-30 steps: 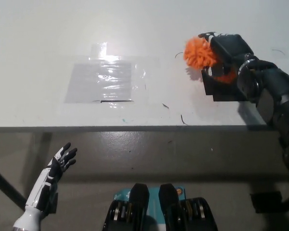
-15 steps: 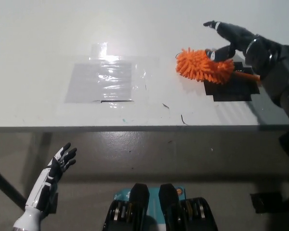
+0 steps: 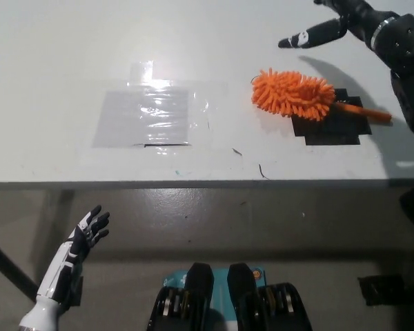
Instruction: The robot uses it right hand to pick up an extended orange duster kept in the middle of the desk and presses its handle against the desk to collapse it
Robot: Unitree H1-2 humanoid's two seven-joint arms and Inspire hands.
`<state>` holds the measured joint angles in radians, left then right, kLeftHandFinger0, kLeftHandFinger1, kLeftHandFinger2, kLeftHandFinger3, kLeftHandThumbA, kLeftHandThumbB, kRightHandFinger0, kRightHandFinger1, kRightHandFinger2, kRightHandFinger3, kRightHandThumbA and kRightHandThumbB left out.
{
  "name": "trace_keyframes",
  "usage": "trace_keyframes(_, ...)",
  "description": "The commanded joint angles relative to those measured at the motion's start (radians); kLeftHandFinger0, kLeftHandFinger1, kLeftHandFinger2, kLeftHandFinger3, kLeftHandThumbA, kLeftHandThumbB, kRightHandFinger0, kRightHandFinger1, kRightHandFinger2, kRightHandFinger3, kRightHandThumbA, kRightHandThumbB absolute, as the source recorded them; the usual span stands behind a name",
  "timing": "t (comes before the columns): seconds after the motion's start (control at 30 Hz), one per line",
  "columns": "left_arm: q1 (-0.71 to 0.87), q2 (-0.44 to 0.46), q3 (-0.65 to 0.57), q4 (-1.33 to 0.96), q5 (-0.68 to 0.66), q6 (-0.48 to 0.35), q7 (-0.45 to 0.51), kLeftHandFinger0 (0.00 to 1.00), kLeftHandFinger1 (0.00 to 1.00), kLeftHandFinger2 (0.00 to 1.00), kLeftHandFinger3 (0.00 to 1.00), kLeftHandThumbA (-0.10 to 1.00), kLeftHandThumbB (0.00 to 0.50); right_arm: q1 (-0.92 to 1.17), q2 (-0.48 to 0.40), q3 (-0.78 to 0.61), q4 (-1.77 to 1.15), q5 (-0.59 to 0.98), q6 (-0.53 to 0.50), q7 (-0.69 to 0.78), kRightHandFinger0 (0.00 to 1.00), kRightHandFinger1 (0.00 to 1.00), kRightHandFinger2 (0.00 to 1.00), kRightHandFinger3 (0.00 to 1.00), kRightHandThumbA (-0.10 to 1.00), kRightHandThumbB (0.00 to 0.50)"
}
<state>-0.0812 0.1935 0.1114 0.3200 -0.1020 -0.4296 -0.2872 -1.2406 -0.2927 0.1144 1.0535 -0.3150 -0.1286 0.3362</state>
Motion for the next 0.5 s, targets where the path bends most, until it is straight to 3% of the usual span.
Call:
trace_keyframes(0.0, -0.027, 0.023, 0.011, -0.019, -0.024, -0.040, -0.010, 1.00, 1.00, 1.00, 1.00, 1.00, 0.331, 0.109, -0.148, -0.277, -1.319, 0.421, 0.172, 0.001, 1.00, 1.00, 1.00, 1.00, 1.00, 0.499)
trace_keyframes(0.03, -0.025, 0.023, 0.012, -0.019, -0.022, -0.040, -0.008, 1.00, 1.00, 1.00, 1.00, 1.00, 0.344, 0.158, -0.141, -0.276, -1.400, 0.422, 0.173, -0.013, 1.00, 1.00, 1.00, 1.00, 1.00, 0.476)
trace_keyframes(0.13, -0.026, 0.023, 0.011, -0.014, -0.026, -0.040, -0.013, 1.00, 1.00, 1.00, 1.00, 1.00, 0.362, 0.293, -0.112, -0.274, -1.595, 0.417, 0.157, -0.063, 1.00, 1.00, 1.00, 1.00, 1.00, 0.500)
trace_keyframes(0.2, -0.014, 0.021, 0.004, -0.016, -0.016, -0.040, -0.014, 1.00, 1.00, 1.00, 1.00, 1.00, 0.395, 0.419, -0.066, -0.264, -1.721, 0.314, 0.128, -0.101, 1.00, 1.00, 1.00, 1.00, 1.00, 0.500)
trace_keyframes(0.3, -0.008, 0.023, -0.010, -0.022, -0.004, -0.040, -0.016, 1.00, 1.00, 1.00, 1.00, 1.00, 0.438, 0.558, 0.001, -0.223, -1.773, 0.217, -0.004, -0.140, 1.00, 1.00, 1.00, 1.00, 1.00, 0.500)
trace_keyframes(0.43, -0.018, 0.026, -0.018, -0.009, -0.023, -0.040, -0.033, 1.00, 1.00, 1.00, 1.00, 1.00, 0.438, 0.737, 0.066, -0.185, -1.809, 0.196, -0.129, -0.181, 1.00, 1.00, 1.00, 1.00, 1.00, 0.500)
trace_keyframes(0.47, -0.025, 0.026, -0.016, 0.002, -0.026, -0.040, -0.037, 1.00, 1.00, 1.00, 1.00, 1.00, 0.429, 0.796, 0.076, -0.179, -1.782, 0.178, -0.215, -0.195, 1.00, 1.00, 1.00, 1.00, 1.00, 0.500)
